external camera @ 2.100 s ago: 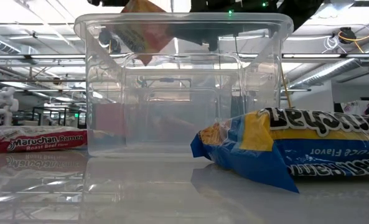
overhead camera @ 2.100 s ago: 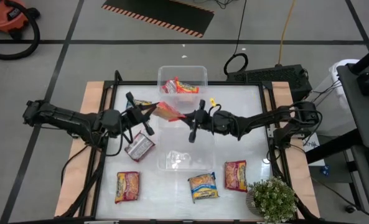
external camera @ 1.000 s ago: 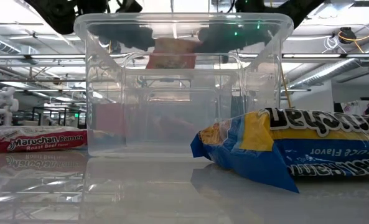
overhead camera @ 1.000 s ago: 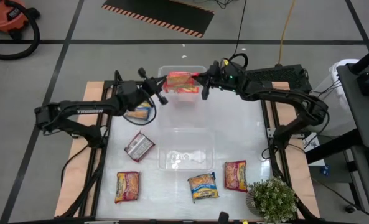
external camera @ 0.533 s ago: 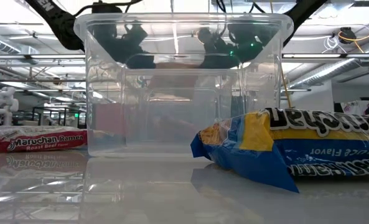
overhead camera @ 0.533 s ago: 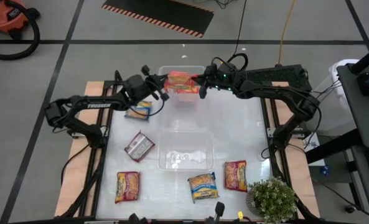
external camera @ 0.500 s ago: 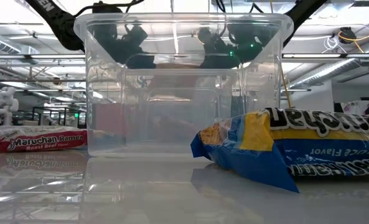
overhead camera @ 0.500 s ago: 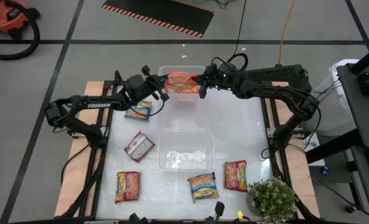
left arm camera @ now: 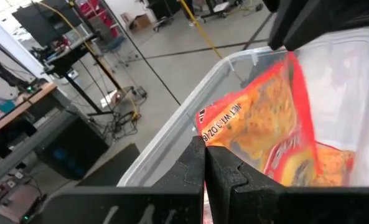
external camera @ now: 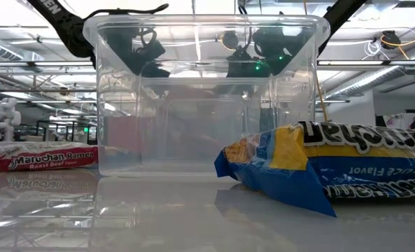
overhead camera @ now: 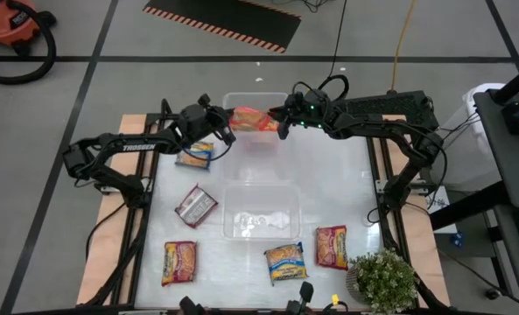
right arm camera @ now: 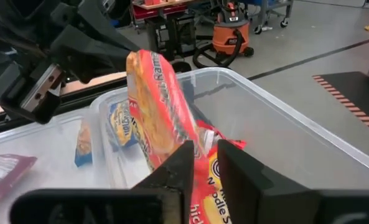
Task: Sort Maruchan noodles
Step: Put the orange noodle pack into the top transparent bin, then put the top blue noodle pack into the middle transparent bin
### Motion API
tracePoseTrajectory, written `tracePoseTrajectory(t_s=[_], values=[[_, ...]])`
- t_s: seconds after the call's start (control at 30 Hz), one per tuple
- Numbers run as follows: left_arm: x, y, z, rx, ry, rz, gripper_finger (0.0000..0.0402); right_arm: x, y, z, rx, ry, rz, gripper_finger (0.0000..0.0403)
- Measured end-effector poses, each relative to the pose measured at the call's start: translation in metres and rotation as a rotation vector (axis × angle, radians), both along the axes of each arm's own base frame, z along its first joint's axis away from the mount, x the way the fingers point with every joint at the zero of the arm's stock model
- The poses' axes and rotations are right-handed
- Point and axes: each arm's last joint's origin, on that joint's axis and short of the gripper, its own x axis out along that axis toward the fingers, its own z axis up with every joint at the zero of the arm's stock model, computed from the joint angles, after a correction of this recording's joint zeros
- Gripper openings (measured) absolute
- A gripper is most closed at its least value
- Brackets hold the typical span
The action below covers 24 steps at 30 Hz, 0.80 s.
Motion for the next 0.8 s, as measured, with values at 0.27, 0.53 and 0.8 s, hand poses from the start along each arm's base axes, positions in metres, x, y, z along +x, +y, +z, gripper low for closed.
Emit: tracePoseTrajectory(t_s=[0.27,0.53,0.8], values=[[-0.001,-0.001,-0.004,-0.025,0.034,-0.005,0.0034,0.000,0.000,-0.001,0.015,0.007,-0.003,0.0113],[-0.002,0.000,-0.004,-0.026,0.031,0.065,0.0124,-0.002,0.005,0.005,0.021,0.004,0.002,0.0130],[-0.011,-0.011,0.010,-0.011,0.052,0.128,0.0162,-0.014,0.039,0.043,0.021,0.010,0.060,0.0132]])
